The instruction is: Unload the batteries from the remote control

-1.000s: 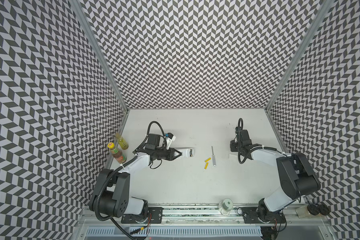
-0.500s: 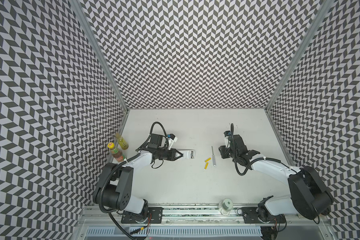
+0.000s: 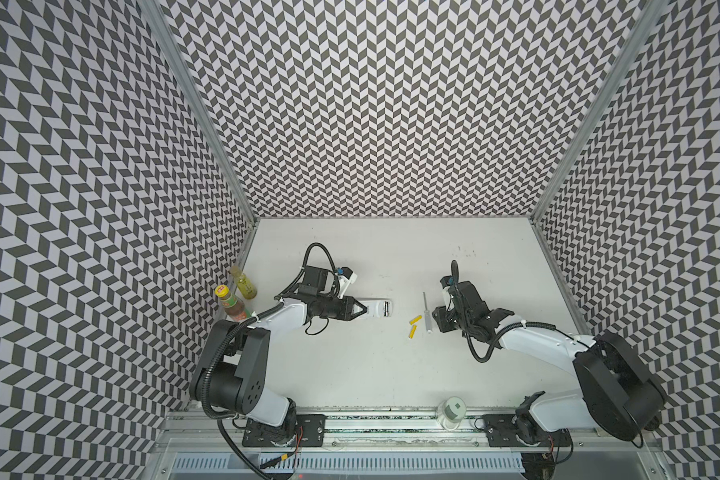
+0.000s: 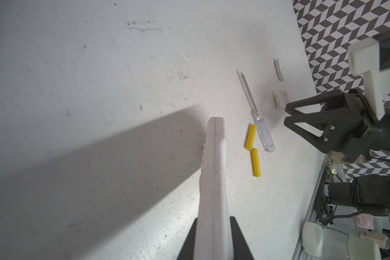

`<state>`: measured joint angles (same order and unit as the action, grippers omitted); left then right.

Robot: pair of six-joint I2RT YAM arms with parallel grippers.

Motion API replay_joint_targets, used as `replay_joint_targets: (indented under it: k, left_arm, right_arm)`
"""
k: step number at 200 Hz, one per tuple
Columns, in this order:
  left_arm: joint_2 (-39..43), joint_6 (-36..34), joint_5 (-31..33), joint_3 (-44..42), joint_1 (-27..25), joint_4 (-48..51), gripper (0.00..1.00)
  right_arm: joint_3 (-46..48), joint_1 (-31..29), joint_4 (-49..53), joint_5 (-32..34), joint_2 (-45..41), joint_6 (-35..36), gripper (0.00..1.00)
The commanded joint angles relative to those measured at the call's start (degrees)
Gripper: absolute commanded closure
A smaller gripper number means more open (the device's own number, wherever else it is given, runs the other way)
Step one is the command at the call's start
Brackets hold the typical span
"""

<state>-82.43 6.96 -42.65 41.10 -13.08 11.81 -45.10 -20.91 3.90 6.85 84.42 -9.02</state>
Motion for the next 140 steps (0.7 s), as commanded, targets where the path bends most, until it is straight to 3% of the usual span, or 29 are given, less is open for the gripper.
replay_joint_targets:
  k: [1,39,95,140]
  left_arm:
    - [-1.11,-0.64,-0.23,1.9,-0.61,-0.01,0.96]
    - [-3.25,-0.16,-0.02,2.26,-1.21,0.2,0.92]
    - [-6.37,-0.73,2.04,3.53,-1.6,1.13,0.77]
    - [-8.65,-1.92,6.32,4.35,-1.67,2.17,0.76]
  right_arm:
    - [1.53,-2.56,0.74,-5.21,-2.34,-3.16,0.61]
    - [5.34,-7.8,0.63,-5.74,-4.61,-6.87,0.61]
    - [8.45,-12.42,4.24,-5.89,-5.53,-7.77,0.6]
    - [9.83,-14.33,4.83,-5.25,-8.46,-9.67,0.6]
